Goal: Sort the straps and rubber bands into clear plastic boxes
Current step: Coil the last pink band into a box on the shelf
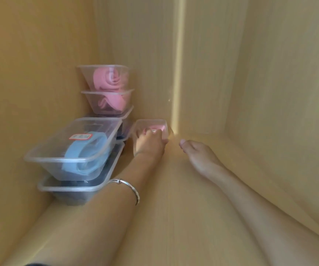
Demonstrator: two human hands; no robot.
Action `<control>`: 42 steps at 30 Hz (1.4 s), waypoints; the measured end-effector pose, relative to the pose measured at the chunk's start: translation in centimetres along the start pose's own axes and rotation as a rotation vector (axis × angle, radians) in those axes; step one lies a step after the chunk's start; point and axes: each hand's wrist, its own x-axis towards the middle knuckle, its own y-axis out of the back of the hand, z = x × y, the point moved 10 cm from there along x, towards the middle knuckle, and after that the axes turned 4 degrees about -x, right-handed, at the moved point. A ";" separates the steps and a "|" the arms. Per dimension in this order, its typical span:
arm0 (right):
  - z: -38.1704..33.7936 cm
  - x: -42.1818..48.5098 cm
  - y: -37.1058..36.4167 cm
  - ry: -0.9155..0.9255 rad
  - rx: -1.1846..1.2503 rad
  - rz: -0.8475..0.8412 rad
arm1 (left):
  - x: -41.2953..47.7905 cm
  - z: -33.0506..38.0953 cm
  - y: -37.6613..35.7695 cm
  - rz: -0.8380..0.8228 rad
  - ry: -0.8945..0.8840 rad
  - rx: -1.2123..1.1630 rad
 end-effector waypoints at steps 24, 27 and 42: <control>-9.1 -4.5 -7.3 0.041 0.324 -0.276 | -16.7 -1.2 8.8 0.223 -0.282 -0.139; -11.2 -6.8 -12.3 -0.087 0.494 -0.534 | -20.6 -2.8 10.2 0.318 -0.350 -0.212; -2.5 -9.8 -0.2 -0.285 0.285 -0.294 | -21.7 -1.2 8.2 0.284 -0.318 -0.119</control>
